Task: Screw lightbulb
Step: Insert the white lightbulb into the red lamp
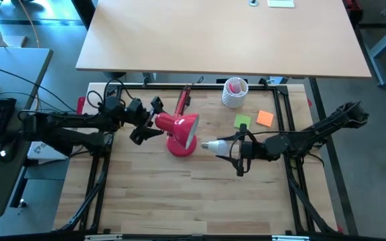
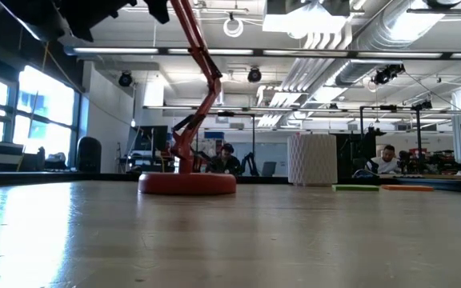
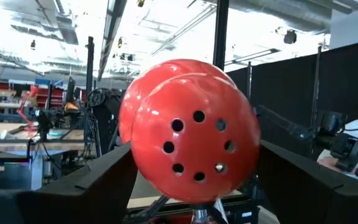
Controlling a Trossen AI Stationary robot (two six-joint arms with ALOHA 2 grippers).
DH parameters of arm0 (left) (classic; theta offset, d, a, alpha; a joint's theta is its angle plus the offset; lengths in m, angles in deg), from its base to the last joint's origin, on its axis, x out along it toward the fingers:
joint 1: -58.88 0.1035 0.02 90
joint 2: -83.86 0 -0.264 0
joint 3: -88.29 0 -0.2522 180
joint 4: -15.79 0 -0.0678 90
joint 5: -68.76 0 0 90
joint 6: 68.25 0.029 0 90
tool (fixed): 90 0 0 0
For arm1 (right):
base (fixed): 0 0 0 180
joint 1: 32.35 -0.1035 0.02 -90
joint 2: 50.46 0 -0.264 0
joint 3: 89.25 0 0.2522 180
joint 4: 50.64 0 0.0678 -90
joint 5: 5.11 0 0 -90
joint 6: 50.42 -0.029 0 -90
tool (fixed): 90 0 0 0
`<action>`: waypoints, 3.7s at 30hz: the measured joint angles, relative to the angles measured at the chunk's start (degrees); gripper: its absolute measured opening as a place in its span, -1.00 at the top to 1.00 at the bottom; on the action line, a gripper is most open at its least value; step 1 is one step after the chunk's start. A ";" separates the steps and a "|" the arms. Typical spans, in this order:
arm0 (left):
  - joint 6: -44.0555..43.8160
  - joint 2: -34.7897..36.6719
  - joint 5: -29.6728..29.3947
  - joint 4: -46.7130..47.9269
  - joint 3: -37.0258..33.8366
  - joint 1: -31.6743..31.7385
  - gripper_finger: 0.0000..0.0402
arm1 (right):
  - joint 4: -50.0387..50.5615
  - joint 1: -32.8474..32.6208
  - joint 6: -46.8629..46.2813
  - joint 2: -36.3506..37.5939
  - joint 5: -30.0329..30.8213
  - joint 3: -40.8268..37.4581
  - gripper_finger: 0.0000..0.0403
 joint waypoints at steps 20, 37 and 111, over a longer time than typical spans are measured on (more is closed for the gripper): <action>10.11 -4.43 -9.54 8.77 1.72 -5.16 0.15 | 3.84 -0.07 -0.06 0.00 -0.23 0.02 -0.25; 4.16 -6.11 -9.46 9.35 -4.38 -5.23 0.38 | 4.19 -0.15 -0.07 0.00 -0.27 0.02 -0.25; -2.83 -4.23 4.13 -4.20 -4.88 -0.36 0.03 | 5.26 -0.17 1.08 -2.05 -1.17 -0.03 -0.25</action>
